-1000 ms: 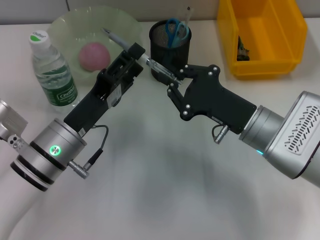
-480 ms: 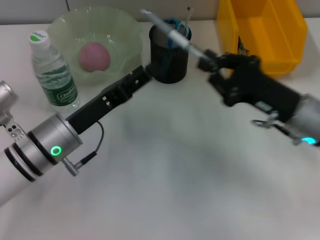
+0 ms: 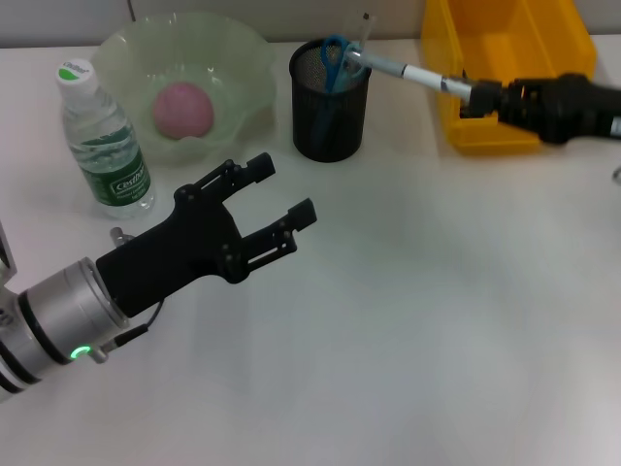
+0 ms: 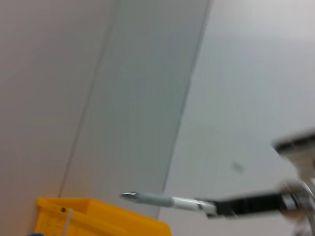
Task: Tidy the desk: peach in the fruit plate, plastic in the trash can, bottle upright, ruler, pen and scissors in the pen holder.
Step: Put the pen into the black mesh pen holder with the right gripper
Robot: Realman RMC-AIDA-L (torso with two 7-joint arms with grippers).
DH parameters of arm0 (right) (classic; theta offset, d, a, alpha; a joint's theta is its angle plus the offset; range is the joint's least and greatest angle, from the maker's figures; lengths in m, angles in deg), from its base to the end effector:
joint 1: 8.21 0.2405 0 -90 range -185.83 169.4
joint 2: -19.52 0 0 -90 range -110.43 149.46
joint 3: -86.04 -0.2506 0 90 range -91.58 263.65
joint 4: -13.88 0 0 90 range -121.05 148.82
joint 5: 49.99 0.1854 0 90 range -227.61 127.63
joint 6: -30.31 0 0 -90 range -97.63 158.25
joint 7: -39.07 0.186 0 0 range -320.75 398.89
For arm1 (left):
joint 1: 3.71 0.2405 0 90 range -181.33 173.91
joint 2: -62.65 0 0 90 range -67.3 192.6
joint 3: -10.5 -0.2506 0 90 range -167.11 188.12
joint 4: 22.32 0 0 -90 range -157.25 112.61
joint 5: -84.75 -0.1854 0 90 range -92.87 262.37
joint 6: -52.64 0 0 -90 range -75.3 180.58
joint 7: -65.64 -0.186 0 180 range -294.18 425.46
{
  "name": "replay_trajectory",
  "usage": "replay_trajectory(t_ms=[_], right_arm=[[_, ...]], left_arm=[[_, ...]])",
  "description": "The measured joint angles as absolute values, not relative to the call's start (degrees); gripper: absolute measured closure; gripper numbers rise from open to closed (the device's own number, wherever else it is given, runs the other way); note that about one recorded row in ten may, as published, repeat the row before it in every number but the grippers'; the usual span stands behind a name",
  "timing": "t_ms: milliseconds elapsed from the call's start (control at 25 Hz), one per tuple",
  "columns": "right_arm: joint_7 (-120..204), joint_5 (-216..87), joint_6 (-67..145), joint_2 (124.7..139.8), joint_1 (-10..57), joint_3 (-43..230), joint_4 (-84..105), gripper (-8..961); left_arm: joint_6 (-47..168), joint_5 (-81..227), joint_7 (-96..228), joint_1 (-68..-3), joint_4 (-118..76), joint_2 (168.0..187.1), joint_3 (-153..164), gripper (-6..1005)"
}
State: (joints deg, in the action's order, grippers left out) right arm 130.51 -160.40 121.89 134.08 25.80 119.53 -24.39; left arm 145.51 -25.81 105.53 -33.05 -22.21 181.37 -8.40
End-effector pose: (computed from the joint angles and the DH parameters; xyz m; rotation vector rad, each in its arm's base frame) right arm 0.2102 0.3576 0.0194 -2.5863 0.7842 0.8686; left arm -0.2066 0.2808 -0.0679 -2.3943 -0.4868 -1.2236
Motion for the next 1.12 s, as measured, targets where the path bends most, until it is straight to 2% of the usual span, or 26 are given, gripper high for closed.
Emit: replay_trajectory(t_ms=[40, 80, 360, 480, 640, 1120], right_arm=[[130.51, -160.40, 121.89, 134.08, 25.80, 119.53, -24.39, 828], [139.42, -165.48, 122.12, 131.97, 29.91, 120.27, -27.28, 828], [156.40, -180.59, 119.83, 128.63, 40.76, 123.39, -31.01, 828], [160.53, -188.59, 118.61, 128.44, 46.31, 124.53, -31.01, 827], [164.49, -194.60, 115.77, 129.05, 51.75, 128.85, -30.49, 825], [168.12, -197.69, 106.21, 130.37, 60.92, 138.23, -20.33, 818]], left_arm=[[145.44, -26.37, 105.23, -32.96, -21.59, 181.31, -8.40, 202], [145.33, -26.57, 105.33, -32.84, -20.95, 181.30, -8.40, 202], [145.48, -26.70, 105.27, -32.09, -19.60, 181.23, -8.33, 202], [145.50, -26.64, 105.46, -31.98, -19.27, 181.21, -8.34, 202], [145.48, -26.61, 105.52, -31.87, -19.24, 181.21, -8.37, 202], [145.16, -26.33, 105.58, -31.24, -19.00, 181.21, -7.89, 202]])
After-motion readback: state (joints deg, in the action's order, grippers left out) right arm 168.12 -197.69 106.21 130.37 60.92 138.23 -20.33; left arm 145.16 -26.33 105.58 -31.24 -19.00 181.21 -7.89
